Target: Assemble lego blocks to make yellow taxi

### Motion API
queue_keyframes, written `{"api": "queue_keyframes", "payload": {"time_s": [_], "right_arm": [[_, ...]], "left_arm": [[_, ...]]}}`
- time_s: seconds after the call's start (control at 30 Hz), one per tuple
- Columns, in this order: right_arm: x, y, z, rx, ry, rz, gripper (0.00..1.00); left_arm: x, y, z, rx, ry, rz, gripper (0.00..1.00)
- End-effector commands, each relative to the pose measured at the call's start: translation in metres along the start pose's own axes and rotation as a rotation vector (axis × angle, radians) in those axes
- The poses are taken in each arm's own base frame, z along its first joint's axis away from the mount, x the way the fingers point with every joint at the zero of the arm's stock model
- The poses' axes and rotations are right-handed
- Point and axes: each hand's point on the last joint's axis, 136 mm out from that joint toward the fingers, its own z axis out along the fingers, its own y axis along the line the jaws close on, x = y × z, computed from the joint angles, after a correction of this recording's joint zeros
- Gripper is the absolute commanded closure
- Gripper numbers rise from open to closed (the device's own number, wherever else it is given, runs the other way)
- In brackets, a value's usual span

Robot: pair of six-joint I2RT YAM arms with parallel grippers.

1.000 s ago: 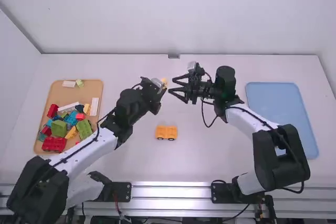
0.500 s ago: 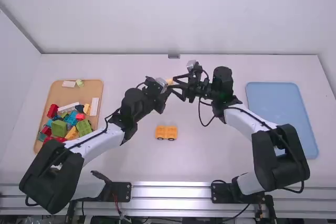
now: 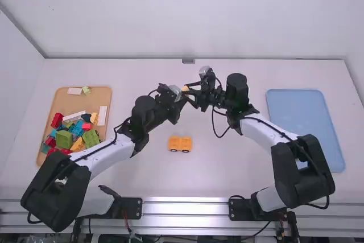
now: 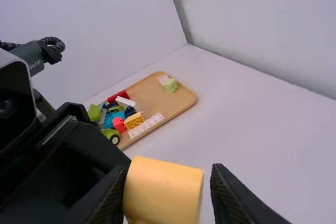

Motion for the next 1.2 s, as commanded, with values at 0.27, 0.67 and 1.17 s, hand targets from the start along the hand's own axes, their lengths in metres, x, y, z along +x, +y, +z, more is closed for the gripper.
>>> {"api": "queue_keyframes", "payload": {"time_s": [0.27, 0.67, 1.17], "right_arm": [[0.005, -0.001, 0.004, 0.008, 0.011, 0.006, 0.74], [-0.007, -0.042, -0.025, 0.213, 0.079, 0.019, 0.98], [0.097, -0.038, -0.079, 0.672, 0.855, 0.193, 1.0]], "left_arm": [[-0.002, -0.006, 0.0, 0.02, -0.008, 0.0, 0.89], [0.003, 0.003, 0.0, -0.019, 0.011, -0.007, 0.01], [-0.02, 0.112, -0.048, -0.292, -0.061, -0.141, 0.01]]}}
